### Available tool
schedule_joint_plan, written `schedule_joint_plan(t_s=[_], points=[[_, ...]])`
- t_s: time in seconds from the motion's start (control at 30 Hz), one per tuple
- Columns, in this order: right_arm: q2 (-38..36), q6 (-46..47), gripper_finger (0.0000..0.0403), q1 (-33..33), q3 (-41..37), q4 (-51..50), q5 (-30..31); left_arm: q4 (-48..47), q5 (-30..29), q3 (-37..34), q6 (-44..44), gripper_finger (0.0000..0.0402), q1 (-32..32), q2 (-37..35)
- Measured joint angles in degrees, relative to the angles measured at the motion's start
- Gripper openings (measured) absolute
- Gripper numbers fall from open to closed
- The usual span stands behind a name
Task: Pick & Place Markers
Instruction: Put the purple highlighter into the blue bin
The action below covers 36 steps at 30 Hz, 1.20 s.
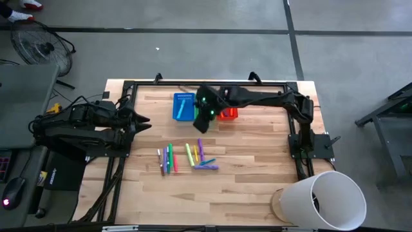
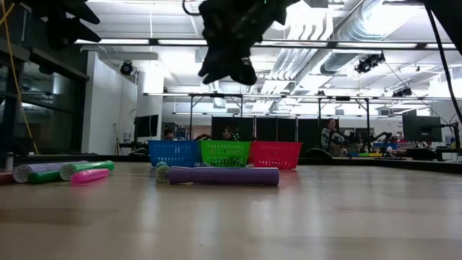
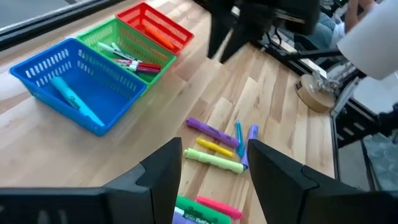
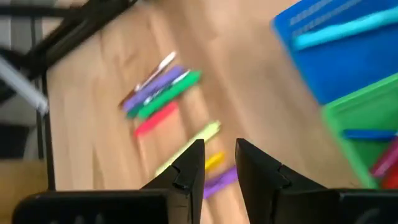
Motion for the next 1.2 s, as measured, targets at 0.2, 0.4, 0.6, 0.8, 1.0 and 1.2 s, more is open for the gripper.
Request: schedule_joint_plan(t_s=[0.2,0.4,0.6,0.8,1.0,1.2], points=[[0.00,-4.98,0.0078,7.15,0.00,-6.64,0.26,-0.05,2.81,0.00,1.68,0.0181,0.00,0.01],[0.09,-6.22,0.0098,13.88,0.00,-12.91,3.99,-0.15,6.00,0.00,3.34,0.0181,0.00,0.00],[1.60,-3.55,0.0172,18.35,-0.02,-14.93,4.40,-0.53,8.50,0.00,5.22,0.0181,-0.02,0.01],[3.94,-4.87,0.0220,23.83,-0.02,-14.67,12.91,-1.74,9.22,0.00,5.93,0.0181,-0.01,0.01],[6.63,-3.20,0.0219,26.70,-0.03,-14.74,17.80,-1.76,9.23,0.00,6.71,0.0181,-0.02,0.00],[9.78,-0.95,0.0218,26.47,-0.04,-14.91,17.92,-1.76,9.42,0.00,7.23,0.0181,-0.02,0.00]])
